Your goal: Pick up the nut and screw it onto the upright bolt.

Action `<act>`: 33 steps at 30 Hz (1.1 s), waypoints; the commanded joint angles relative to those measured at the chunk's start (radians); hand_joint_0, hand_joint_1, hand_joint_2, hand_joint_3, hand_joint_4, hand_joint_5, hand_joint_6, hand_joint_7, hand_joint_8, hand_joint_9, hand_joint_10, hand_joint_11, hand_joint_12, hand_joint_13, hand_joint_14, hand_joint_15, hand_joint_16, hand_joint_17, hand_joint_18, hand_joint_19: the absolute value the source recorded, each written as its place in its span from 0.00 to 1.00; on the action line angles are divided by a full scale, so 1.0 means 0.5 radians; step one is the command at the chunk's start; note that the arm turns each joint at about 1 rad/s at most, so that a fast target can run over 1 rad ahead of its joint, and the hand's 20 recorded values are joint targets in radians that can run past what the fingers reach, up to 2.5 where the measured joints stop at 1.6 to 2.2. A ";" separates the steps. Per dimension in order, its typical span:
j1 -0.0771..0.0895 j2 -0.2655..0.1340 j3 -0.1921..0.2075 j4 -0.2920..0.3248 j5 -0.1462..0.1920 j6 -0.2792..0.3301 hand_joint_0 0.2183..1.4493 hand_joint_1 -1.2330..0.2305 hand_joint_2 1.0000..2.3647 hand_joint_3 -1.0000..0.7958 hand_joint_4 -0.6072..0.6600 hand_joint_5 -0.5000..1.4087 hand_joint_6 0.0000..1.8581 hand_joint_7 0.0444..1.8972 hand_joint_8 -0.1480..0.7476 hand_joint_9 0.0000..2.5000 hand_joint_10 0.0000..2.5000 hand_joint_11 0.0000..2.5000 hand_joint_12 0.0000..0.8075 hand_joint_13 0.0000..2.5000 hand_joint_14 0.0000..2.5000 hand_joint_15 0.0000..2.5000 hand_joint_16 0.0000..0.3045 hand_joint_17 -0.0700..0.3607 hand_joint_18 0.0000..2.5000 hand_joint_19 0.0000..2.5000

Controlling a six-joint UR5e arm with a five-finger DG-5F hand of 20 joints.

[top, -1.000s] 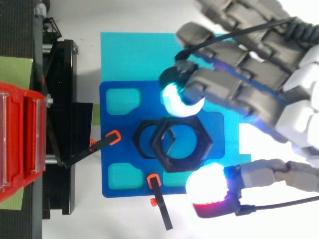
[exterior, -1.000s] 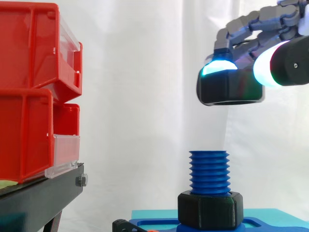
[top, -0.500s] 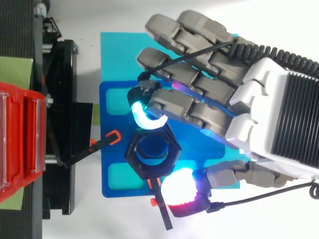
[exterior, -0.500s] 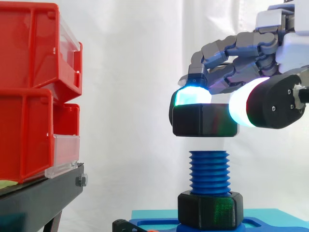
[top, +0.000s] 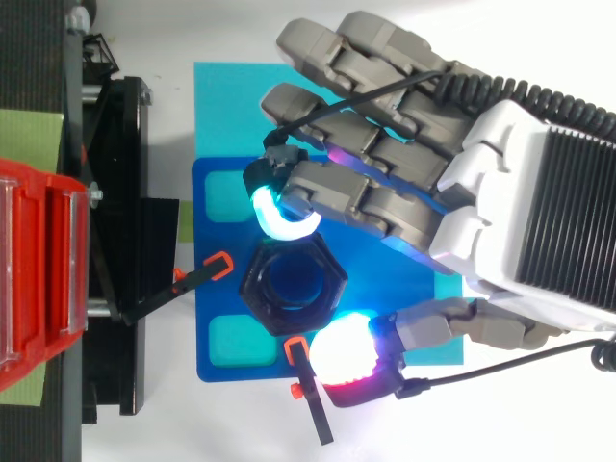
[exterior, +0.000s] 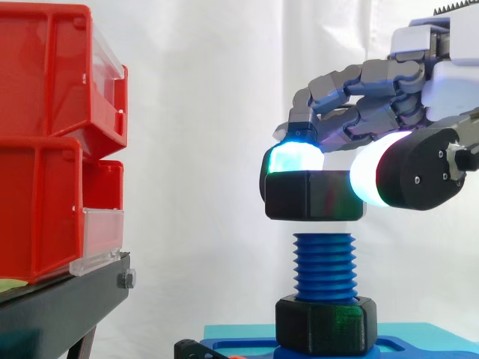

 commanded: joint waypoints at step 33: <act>-0.061 -0.025 0.000 -0.108 -0.095 0.120 0.26 0.42 0.00 0.28 0.75 0.17 0.27 0.62 0.51 0.16 0.00 0.00 0.46 0.14 0.00 0.00 0.14 0.39 0.07 0.00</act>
